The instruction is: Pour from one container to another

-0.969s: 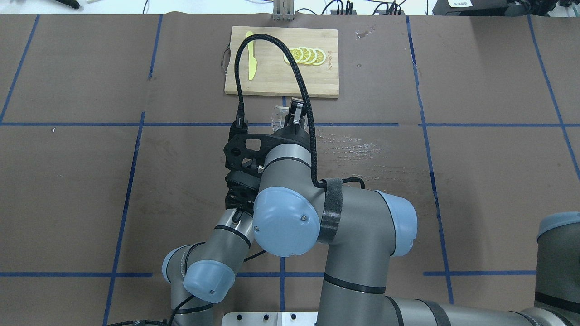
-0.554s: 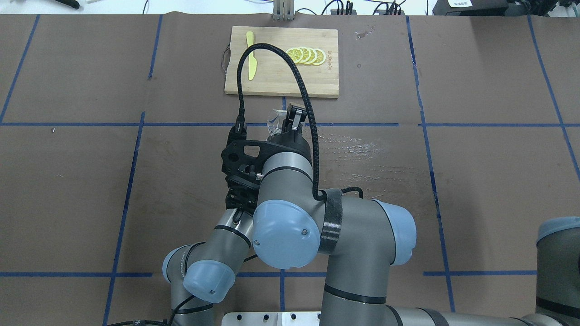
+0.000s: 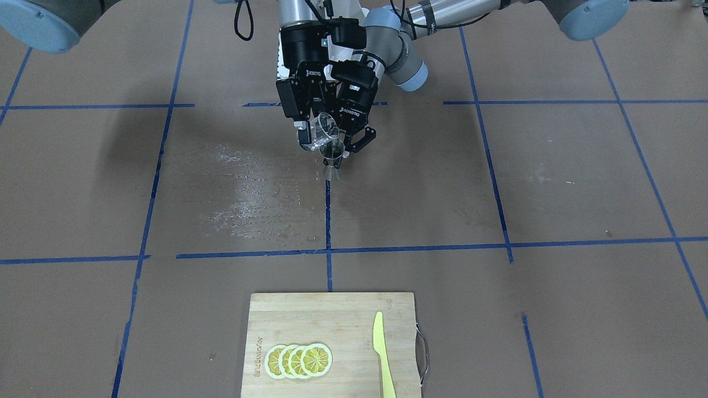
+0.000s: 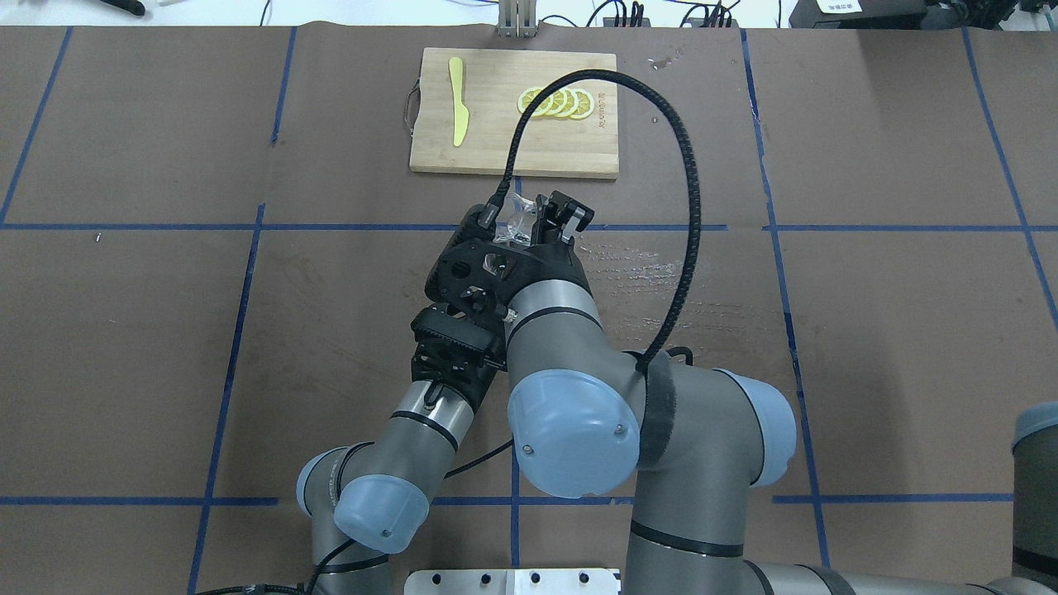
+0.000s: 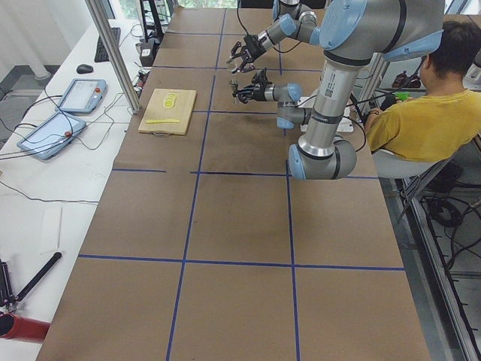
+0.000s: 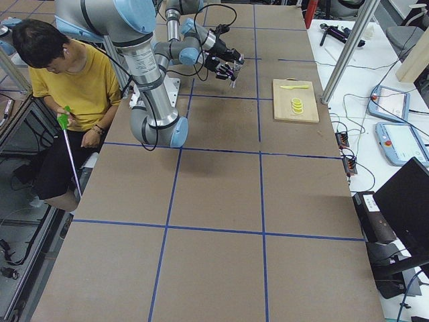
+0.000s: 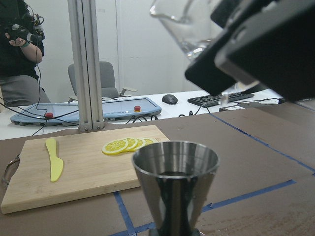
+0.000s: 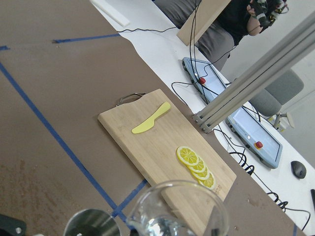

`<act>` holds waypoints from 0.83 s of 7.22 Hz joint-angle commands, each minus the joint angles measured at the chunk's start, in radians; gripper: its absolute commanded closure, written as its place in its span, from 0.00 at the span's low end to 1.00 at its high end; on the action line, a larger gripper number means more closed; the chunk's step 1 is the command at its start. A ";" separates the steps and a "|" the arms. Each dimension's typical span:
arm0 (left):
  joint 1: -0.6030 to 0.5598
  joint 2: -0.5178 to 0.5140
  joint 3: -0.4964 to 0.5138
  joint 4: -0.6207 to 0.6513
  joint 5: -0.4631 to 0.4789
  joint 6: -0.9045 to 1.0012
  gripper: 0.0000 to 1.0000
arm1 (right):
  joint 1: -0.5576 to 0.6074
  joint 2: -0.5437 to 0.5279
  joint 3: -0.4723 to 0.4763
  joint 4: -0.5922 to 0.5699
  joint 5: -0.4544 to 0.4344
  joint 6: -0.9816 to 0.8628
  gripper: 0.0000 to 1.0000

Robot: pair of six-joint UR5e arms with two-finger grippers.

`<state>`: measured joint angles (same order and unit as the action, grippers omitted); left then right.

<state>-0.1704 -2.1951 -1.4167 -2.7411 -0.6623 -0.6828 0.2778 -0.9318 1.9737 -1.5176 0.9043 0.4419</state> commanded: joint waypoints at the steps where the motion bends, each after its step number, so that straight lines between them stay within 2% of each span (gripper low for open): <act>1: -0.018 0.017 -0.039 -0.003 0.000 0.003 1.00 | 0.024 -0.077 0.078 0.008 0.045 0.272 1.00; 2: -0.018 0.052 -0.103 -0.006 0.000 0.043 1.00 | 0.037 -0.138 0.108 0.025 0.051 0.331 1.00; 3: -0.020 0.087 -0.147 -0.009 0.003 0.049 1.00 | 0.040 -0.219 0.114 0.122 0.051 0.374 1.00; 4: -0.020 0.113 -0.166 -0.012 0.004 0.049 1.00 | 0.040 -0.304 0.116 0.240 0.051 0.499 1.00; 6: -0.020 0.211 -0.238 -0.025 0.006 0.049 1.00 | 0.050 -0.439 0.116 0.292 0.050 0.553 1.00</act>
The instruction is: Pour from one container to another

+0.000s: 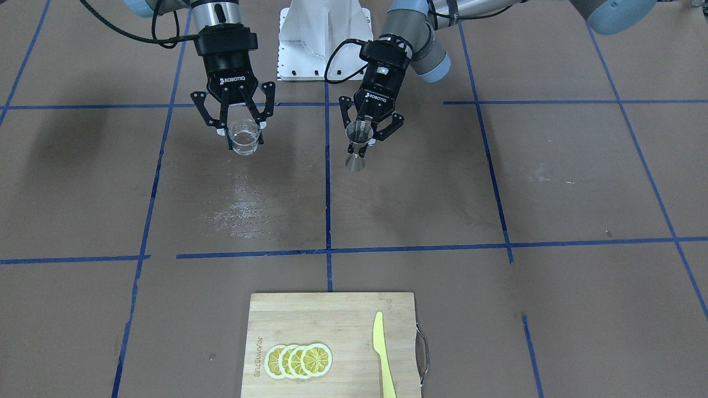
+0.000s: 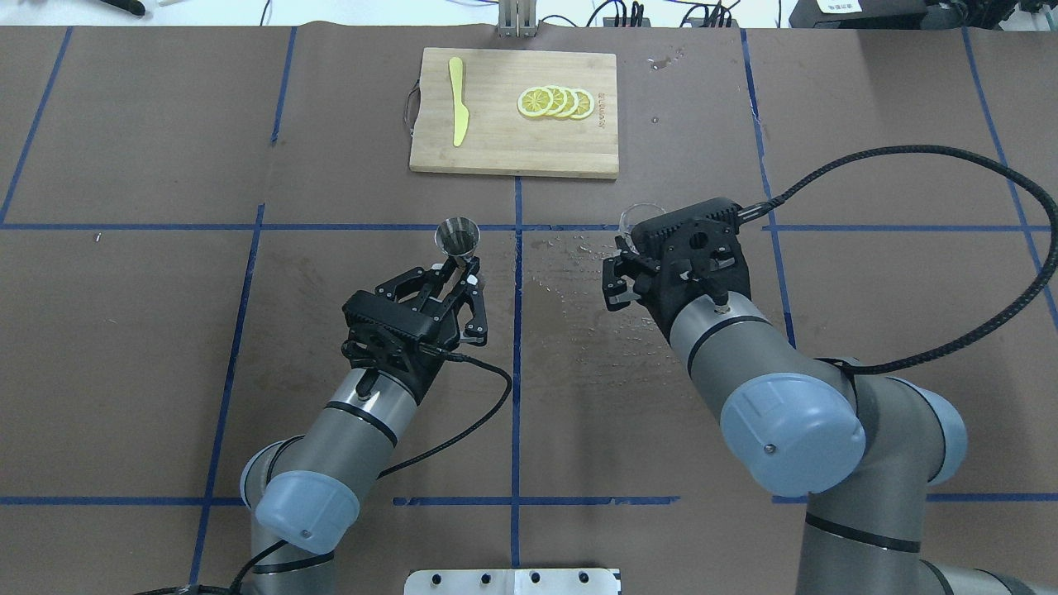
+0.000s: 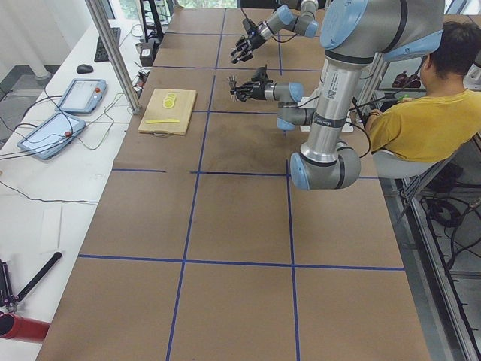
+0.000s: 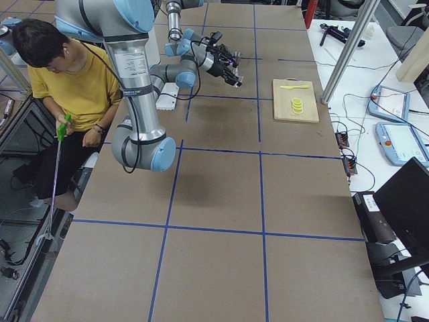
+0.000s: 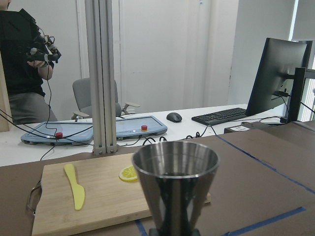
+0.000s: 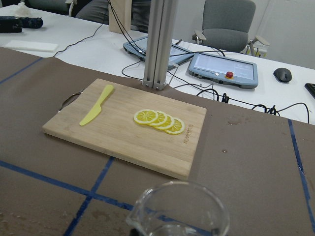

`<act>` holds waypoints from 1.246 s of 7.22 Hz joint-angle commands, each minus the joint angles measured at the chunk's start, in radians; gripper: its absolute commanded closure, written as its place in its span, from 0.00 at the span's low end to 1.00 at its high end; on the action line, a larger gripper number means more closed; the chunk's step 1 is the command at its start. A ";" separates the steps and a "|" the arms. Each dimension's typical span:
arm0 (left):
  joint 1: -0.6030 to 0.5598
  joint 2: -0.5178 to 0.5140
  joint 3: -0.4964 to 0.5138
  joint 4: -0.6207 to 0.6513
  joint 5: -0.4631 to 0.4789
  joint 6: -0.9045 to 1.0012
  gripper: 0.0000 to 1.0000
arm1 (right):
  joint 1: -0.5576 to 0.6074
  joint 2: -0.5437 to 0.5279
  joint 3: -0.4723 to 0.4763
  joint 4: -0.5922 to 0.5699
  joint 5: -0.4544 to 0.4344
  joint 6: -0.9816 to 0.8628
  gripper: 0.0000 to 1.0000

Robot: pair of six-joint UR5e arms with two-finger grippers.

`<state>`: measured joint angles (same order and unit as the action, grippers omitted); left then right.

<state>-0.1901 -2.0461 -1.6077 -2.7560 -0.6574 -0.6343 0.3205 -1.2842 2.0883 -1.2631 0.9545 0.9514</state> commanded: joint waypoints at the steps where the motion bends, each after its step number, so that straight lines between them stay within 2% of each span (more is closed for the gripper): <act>1: -0.002 0.116 -0.060 -0.071 0.002 -0.001 1.00 | 0.020 -0.128 -0.001 0.037 0.000 0.090 1.00; 2: -0.002 0.179 -0.060 -0.170 0.004 -0.002 1.00 | 0.028 -0.171 -0.001 0.053 0.000 0.099 1.00; 4: -0.008 0.332 -0.060 -0.319 0.012 -0.011 1.00 | 0.028 -0.338 -0.043 0.334 -0.003 0.099 1.00; 5: -0.008 0.399 -0.054 -0.367 0.075 -0.013 1.00 | 0.028 -0.375 -0.074 0.387 -0.005 0.099 1.00; 6: -0.008 0.450 -0.046 -0.390 0.131 -0.013 1.00 | 0.028 -0.380 -0.086 0.395 -0.008 0.101 1.00; 7: -0.009 0.527 -0.044 -0.434 0.145 -0.015 1.00 | 0.028 -0.382 -0.089 0.395 -0.010 0.101 1.00; 8: -0.009 0.579 -0.026 -0.509 0.165 -0.022 1.00 | 0.028 -0.383 -0.100 0.395 -0.010 0.101 1.00; 9: -0.011 0.592 0.044 -0.619 0.163 -0.141 1.00 | 0.028 -0.389 -0.111 0.395 -0.010 0.104 1.00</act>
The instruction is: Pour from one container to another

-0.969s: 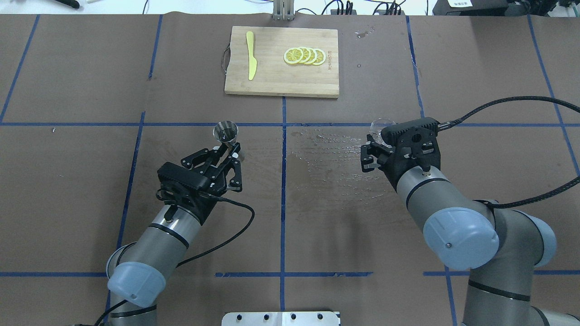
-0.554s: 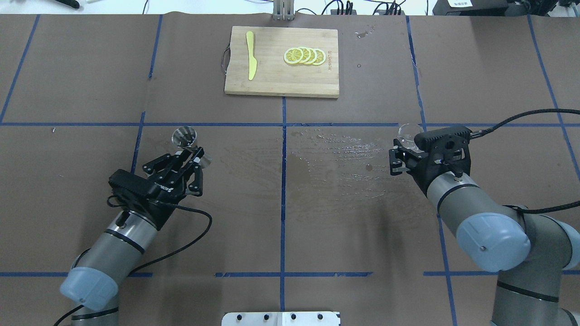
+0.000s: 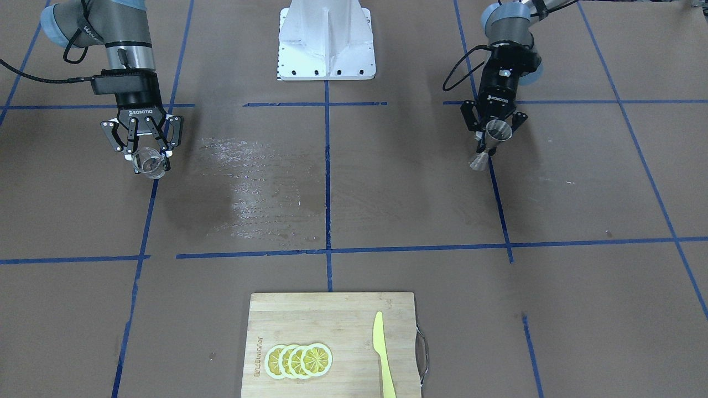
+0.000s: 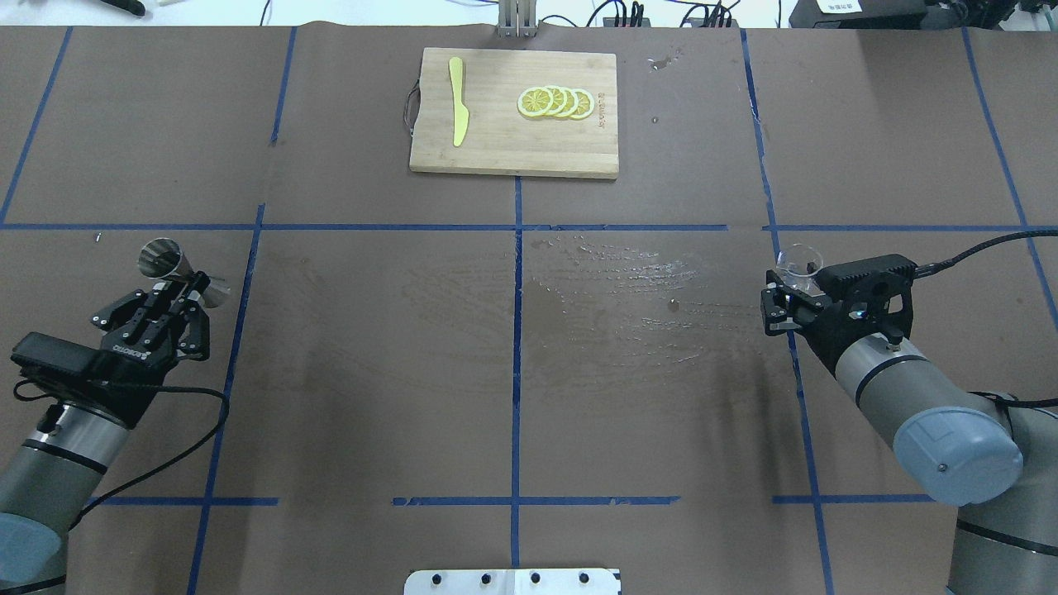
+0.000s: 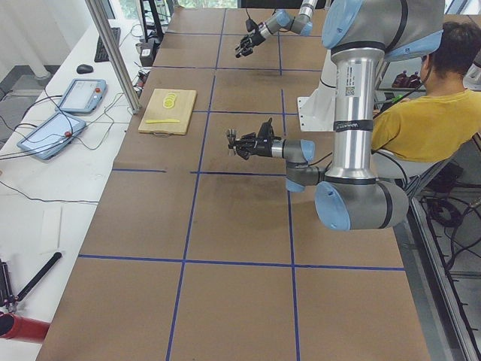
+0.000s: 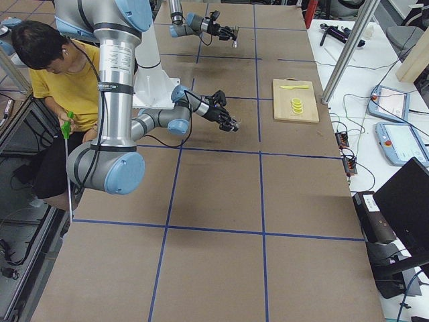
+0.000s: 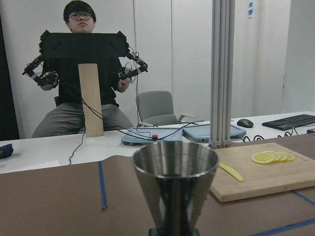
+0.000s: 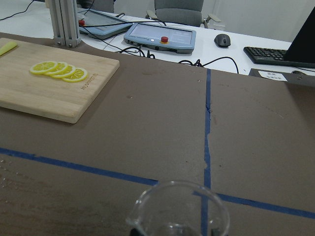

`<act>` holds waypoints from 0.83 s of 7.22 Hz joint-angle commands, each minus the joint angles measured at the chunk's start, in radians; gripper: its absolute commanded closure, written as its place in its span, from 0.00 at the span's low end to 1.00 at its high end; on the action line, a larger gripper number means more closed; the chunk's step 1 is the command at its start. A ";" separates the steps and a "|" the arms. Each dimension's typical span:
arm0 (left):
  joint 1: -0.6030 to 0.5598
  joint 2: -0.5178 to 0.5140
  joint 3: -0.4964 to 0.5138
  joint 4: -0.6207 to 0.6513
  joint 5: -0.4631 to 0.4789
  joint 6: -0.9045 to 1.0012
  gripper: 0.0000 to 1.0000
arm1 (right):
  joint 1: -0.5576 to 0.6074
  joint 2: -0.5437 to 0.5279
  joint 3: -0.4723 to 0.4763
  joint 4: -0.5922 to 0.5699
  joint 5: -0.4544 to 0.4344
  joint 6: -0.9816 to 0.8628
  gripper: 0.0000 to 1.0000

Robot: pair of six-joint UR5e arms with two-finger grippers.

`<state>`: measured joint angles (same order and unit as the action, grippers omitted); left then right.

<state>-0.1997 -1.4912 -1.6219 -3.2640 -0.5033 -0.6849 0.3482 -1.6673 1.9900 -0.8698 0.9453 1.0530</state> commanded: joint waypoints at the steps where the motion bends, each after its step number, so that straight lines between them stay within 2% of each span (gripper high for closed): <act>1: -0.001 0.061 0.129 -0.158 0.008 -0.143 1.00 | 0.000 -0.006 -0.013 0.002 0.000 0.002 1.00; 6: 0.000 0.115 0.213 -0.148 0.003 -0.147 1.00 | -0.003 -0.005 -0.017 0.002 0.000 0.002 1.00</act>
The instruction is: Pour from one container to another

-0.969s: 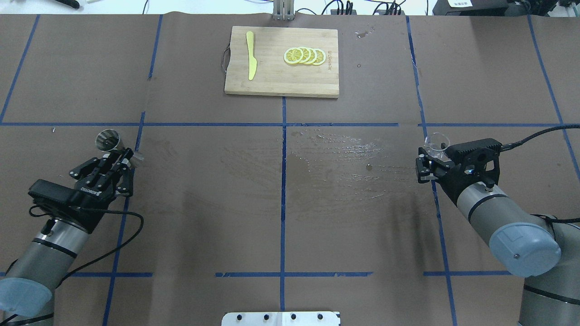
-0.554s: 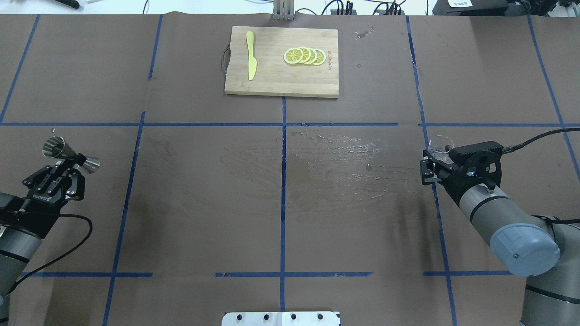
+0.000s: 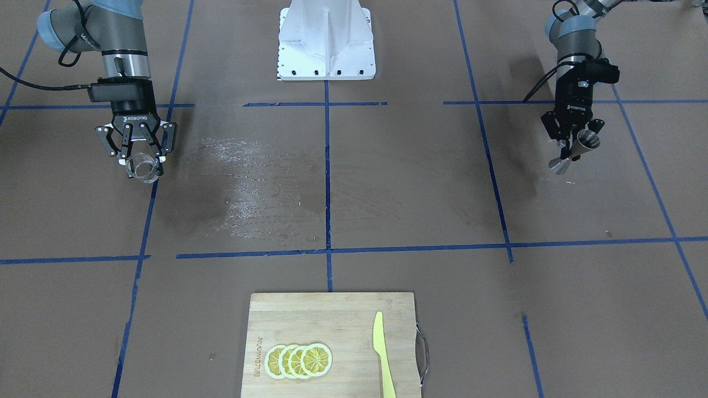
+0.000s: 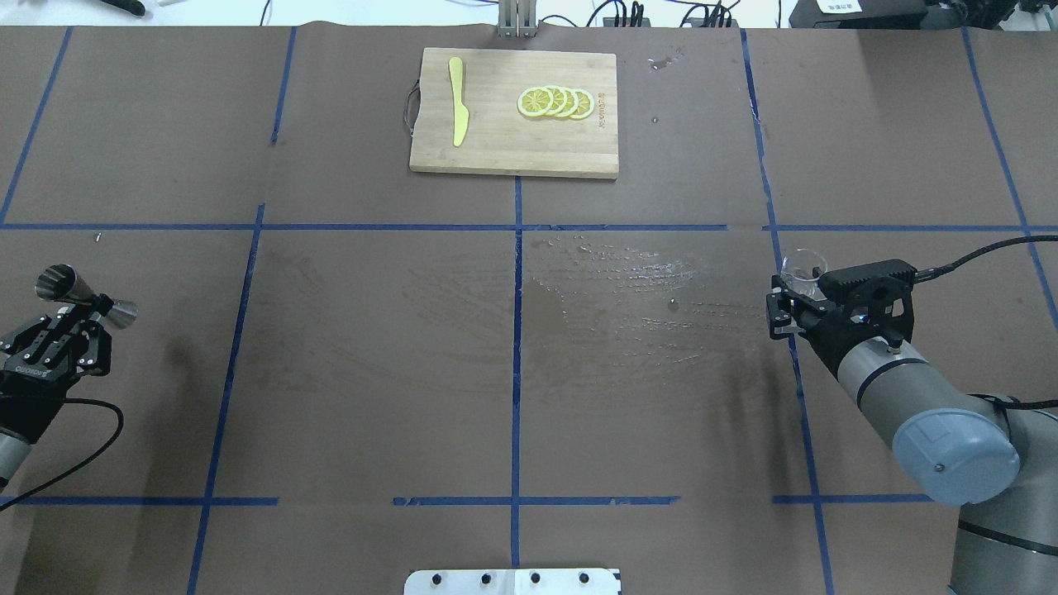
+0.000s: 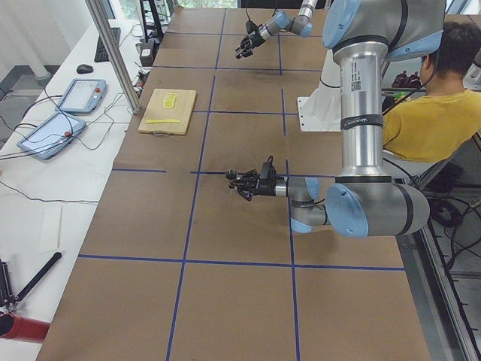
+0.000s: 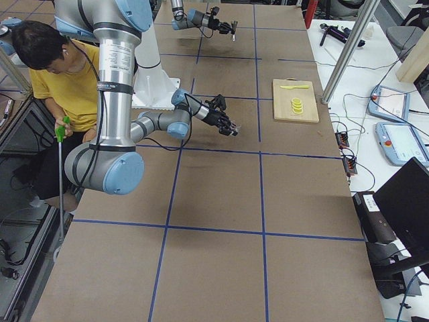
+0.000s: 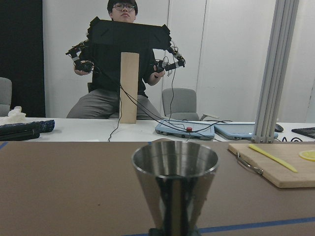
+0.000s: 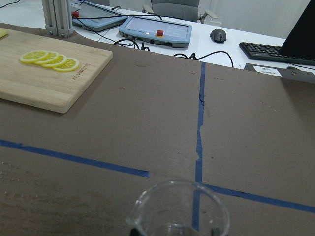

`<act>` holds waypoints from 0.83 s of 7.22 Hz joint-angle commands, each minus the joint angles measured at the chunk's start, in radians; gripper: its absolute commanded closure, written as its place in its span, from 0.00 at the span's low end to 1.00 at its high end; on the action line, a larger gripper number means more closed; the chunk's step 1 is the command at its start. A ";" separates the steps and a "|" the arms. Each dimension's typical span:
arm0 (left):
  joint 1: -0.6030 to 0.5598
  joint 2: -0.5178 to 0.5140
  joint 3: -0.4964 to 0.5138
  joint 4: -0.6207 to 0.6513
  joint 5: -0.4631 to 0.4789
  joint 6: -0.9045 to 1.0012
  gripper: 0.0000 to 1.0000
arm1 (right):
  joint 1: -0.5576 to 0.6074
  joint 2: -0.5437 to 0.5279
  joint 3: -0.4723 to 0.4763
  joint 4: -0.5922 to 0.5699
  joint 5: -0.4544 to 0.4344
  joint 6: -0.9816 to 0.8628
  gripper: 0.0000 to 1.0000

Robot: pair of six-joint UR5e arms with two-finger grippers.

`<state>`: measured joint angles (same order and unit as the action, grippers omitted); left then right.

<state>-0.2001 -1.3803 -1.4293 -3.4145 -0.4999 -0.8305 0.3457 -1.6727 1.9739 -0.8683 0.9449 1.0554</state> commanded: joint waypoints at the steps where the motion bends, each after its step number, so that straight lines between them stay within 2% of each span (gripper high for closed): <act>1: 0.002 0.003 0.030 0.004 -0.002 -0.001 1.00 | -0.001 0.002 -0.001 0.000 0.000 0.002 1.00; 6: 0.010 -0.005 0.053 0.040 -0.034 -0.007 1.00 | -0.002 0.005 0.003 0.000 0.002 0.003 1.00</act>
<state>-0.1917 -1.3828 -1.3776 -3.3754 -0.5255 -0.8348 0.3437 -1.6680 1.9754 -0.8682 0.9464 1.0591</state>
